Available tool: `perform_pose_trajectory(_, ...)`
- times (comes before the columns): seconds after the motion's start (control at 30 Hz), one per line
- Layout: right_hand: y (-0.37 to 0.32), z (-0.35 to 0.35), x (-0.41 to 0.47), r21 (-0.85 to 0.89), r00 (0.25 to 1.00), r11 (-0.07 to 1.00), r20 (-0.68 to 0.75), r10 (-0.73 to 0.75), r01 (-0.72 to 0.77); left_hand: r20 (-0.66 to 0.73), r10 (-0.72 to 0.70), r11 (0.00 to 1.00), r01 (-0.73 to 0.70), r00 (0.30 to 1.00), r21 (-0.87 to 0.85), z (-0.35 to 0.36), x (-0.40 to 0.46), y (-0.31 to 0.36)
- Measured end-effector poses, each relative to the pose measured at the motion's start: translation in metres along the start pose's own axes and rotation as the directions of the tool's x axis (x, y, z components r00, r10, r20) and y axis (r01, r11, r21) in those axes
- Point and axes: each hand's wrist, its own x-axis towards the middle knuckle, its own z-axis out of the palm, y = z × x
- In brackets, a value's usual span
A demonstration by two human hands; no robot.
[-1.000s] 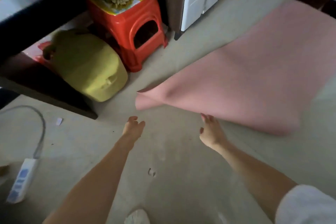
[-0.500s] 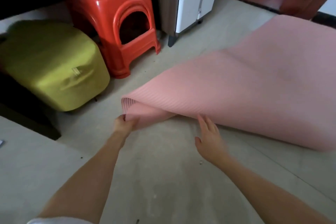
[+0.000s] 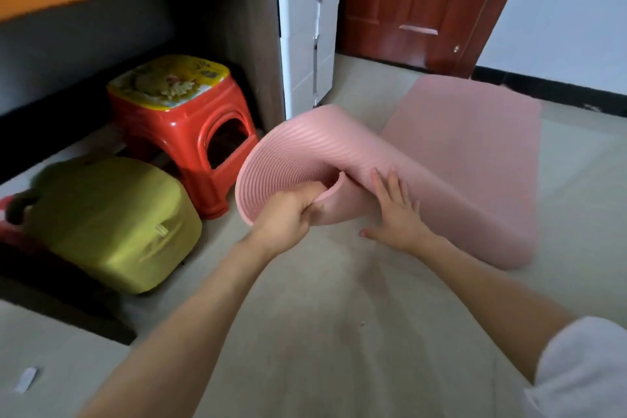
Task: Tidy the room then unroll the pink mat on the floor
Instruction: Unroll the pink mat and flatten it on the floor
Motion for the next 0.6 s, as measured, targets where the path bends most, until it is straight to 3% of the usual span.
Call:
perform_pose_trajectory(0.1, -0.011, -0.027, -0.003, 0.015, 0.988, 0.99, -0.055, -0.142, 0.143, 0.075, 0.204, 0.971, -0.212, 0.976, 0.109, -0.02, 0.017, 0.037)
perform_pose_trajectory(0.2, -0.014, -0.041, -0.01, 0.068, 0.978, 0.979, -0.101, -0.185, 0.192, 0.087, 0.275, 0.945, -0.286, 0.957, 0.16, -0.029, 0.023, 0.057)
perform_pose_trajectory(0.27, -0.013, -0.045, -0.022, 0.15, 0.987, 0.977, -0.082, -0.139, 0.15, 0.015, 0.223, 0.964, -0.223, 0.975, 0.142, -0.033, 0.023, 0.055)
perform_pose_trajectory(0.37, 0.0, -0.035, -0.046, 0.105, 0.996, 0.99, 0.002, -0.091, 0.091, -0.106, 0.147, 0.984, -0.135, 0.983, 0.116, -0.038, 0.018, 0.046)
perform_pose_trajectory(0.5, 0.021, -0.01, -0.06, 0.141, 0.996, 0.989, 0.087, 0.026, -0.038, -0.237, 0.133, 0.991, -0.128, 0.962, 0.035, -0.044, 0.015, 0.05)
perform_pose_trajectory(0.6, 0.033, 0.002, -0.059, 0.11, 0.984, 0.979, 0.076, 0.164, -0.172, -0.319, -0.05, 0.998, 0.033, 0.946, -0.06, -0.048, 0.018, 0.042)
